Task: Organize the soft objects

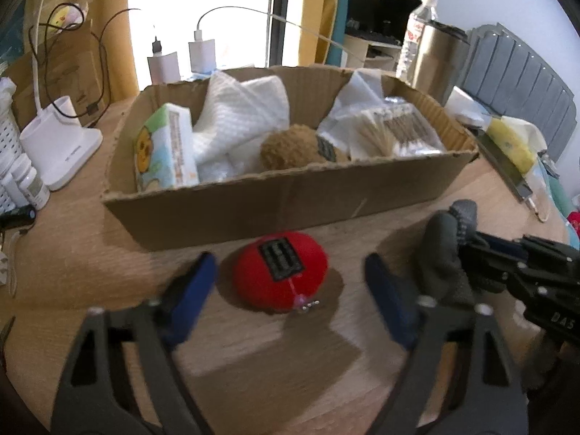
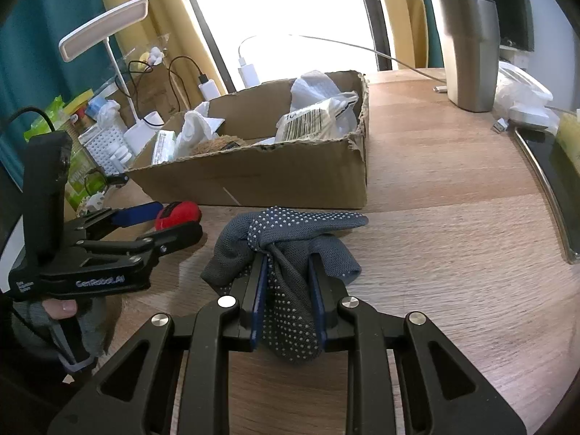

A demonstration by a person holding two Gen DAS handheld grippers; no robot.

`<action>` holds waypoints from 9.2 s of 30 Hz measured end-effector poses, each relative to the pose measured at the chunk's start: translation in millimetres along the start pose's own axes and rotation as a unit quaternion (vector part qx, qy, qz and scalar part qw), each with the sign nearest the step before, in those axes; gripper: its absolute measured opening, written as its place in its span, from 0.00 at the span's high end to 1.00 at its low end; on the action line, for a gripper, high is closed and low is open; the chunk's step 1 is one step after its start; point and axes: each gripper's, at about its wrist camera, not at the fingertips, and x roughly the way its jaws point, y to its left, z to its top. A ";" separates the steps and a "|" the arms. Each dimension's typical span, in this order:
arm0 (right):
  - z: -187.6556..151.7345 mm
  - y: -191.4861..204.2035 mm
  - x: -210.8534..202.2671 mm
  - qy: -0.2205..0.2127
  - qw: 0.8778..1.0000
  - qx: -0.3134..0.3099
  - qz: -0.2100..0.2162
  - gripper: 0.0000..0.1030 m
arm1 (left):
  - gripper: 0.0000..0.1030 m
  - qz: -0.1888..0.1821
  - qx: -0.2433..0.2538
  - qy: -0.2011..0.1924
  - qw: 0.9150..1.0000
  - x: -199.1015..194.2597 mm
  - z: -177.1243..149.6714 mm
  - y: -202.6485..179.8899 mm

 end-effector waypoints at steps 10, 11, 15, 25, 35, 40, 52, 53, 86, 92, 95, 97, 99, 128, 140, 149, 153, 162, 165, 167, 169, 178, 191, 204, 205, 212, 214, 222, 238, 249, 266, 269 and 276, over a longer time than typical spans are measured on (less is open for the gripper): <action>-0.3 0.6 0.6 0.002 1.000 -0.001 -0.004 0.77 | 0.53 0.005 0.012 0.008 1.000 4.5 -0.5 -5.9; -0.2 0.6 0.9 0.002 1.000 -0.001 -0.004 0.77 | 0.54 0.002 0.014 0.007 1.000 3.6 -0.8 -6.6; 0.1 3.0 2.2 0.002 1.000 -0.004 -0.009 0.77 | 0.54 -0.011 0.017 0.001 1.000 -4.1 0.6 -8.5; 3.4 11.3 -3.5 -0.005 0.999 -0.021 -0.030 0.77 | 0.54 -0.040 0.017 -0.024 0.999 -29.8 -1.0 -6.2; 17.5 23.2 -24.9 -0.027 0.998 -0.041 -0.049 0.77 | 0.54 -0.058 0.010 -0.053 0.997 -58.6 1.6 -2.1; 27.5 32.1 -34.5 -0.040 0.996 -0.052 -0.053 0.77 | 0.54 -0.062 0.002 -0.067 0.996 -72.1 6.7 4.8; 48.7 44.5 -53.3 -0.067 0.994 -0.071 -0.057 0.77 | 0.54 -0.064 0.000 -0.096 0.993 -95.9 17.8 14.5; 50.7 44.3 -54.0 -0.069 0.993 -0.072 -0.057 0.77 | 0.54 -0.067 0.000 -0.099 0.993 -98.6 19.6 15.2; 116.1 45.7 -7.5 -0.068 0.993 -0.091 -0.039 0.76 | 0.54 -0.064 -0.001 -0.135 0.989 -89.7 69.0 42.7; 125.2 44.5 8.1 -0.060 0.993 -0.094 -0.037 0.76 | 0.53 -0.063 -0.011 -0.130 0.989 -76.1 75.3 50.6; 129.6 44.0 17.0 -0.056 0.993 -0.094 -0.036 0.76 | 0.54 -0.064 -0.014 -0.128 0.990 -71.4 76.7 54.3; 131.3 43.7 23.4 -0.053 0.994 -0.094 -0.035 0.76 | 0.53 -0.065 -0.017 -0.127 0.990 -67.6 77.9 57.0; 132.9 43.8 30.0 -0.049 0.994 -0.094 -0.033 0.76 | 0.53 -0.066 -0.018 -0.125 0.990 -64.5 78.7 58.8; 136.3 40.3 71.1 -0.011 0.996 -0.078 -0.035 0.51 | 0.53 -0.065 -0.032 -0.107 0.992 -38.9 80.3 71.3; 130.6 25.4 41.1 -0.031 0.996 -0.075 -0.039 0.51 | 0.53 -0.072 -0.014 -0.107 0.992 -44.9 80.4 42.8; 123.6 3.0 22.5 -0.039 0.996 -0.064 -0.046 0.51 | 0.53 -0.081 0.002 -0.097 0.992 -37.2 84.2 11.8; 119.8 -8.7 15.6 -0.042 0.996 -0.060 -0.048 0.50 | 0.53 -0.088 0.011 -0.092 0.992 -31.7 85.7 -4.6; 114.4 -30.7 9.7 -0.041 0.997 -0.051 -0.051 0.50 | 0.53 -0.099 0.019 -0.071 0.992 -9.7 88.0 -29.6; 113.8 -36.8 8.3 -0.044 0.997 -0.046 -0.049 0.50 | 0.53 -0.099 0.024 -0.062 0.993 -0.9 88.0 -36.7; 113.4 -39.4 8.5 -0.044 0.997 -0.044 -0.048 0.49 | 0.53 -0.098 0.026 -0.053 0.993 4.6 86.6 -39.7; 112.9 -41.1 9.8 -0.043 0.997 -0.042 -0.048 0.49 | 0.53 -0.097 0.027 -0.050 0.994 7.1 86.2 -41.8; 111.1 -43.9 13.3 -0.040 0.997 -0.039 -0.049 0.49 | 0.45 -0.091 0.006 -0.030 0.995 17.4 87.1 -37.7; 108.4 -25.5 0.9 -0.050 0.996 -0.046 -0.051 0.48 | 0.26 -0.083 -0.002 -0.068 0.994 -17.8 84.7 -29.2; 97.6 6.0 -29.6 -0.067 0.994 -0.064 -0.056 0.45 | 0.25 -0.075 -0.001 -0.108 0.991 -65.2 71.4 -18.0; 96.8 8.5 -31.3 -0.068 0.994 -0.065 -0.056 0.44 | 0.25 -0.075 -0.001 -0.111 0.991 -67.7 70.2 -17.2; 88.6 29.0 -45.9 -0.074 0.993 -0.075 -0.060 0.44 | 0.25 -0.074 -0.003 -0.127 0.989 -91.4 57.2 -8.2; 85.6 34.7 -50.2 -0.075 0.992 -0.077 -0.062 0.44 | 0.25 -0.076 -0.003 -0.132 0.988 -97.7 54.0 -7.3; 74.4 55.3 -65.1 -0.084 0.991 -0.082 -0.069 0.44 | 0.22 -0.083 -0.001 -0.153 0.985 -124.8 41.7 0.2; 42.3 94.6 -103.2 -0.104 0.987 -0.098 -0.077 0.43 | 0.14 -0.093 -0.004 -0.178 0.980 -169.5 4.6 8.7; 16.7 116.1 -136.8 -0.137 0.981 -0.107 -0.086 0.42 | 0.11 -0.087 -0.005 -0.205 0.975 -200.7 -22.2 6.5; -17.2 116.0 -198.7 -0.219 0.963 -0.085 -0.134 0.36 | 0.03 -0.054 0.029 -0.264 0.963 -256.8 -49.9 -7.7; -21.4 110.2 -210.0 -0.238 0.958 -0.073 -0.140 0.35 | 0.02 -0.058 0.026 -0.288 0.956 -270.1 -53.6 -9.6; -28.2 102.9 -220.1 -0.249 0.955 -0.066 -0.150 0.35 | 0.02 -0.029 0.033 -0.312 0.949 -282.5 -55.4 -15.0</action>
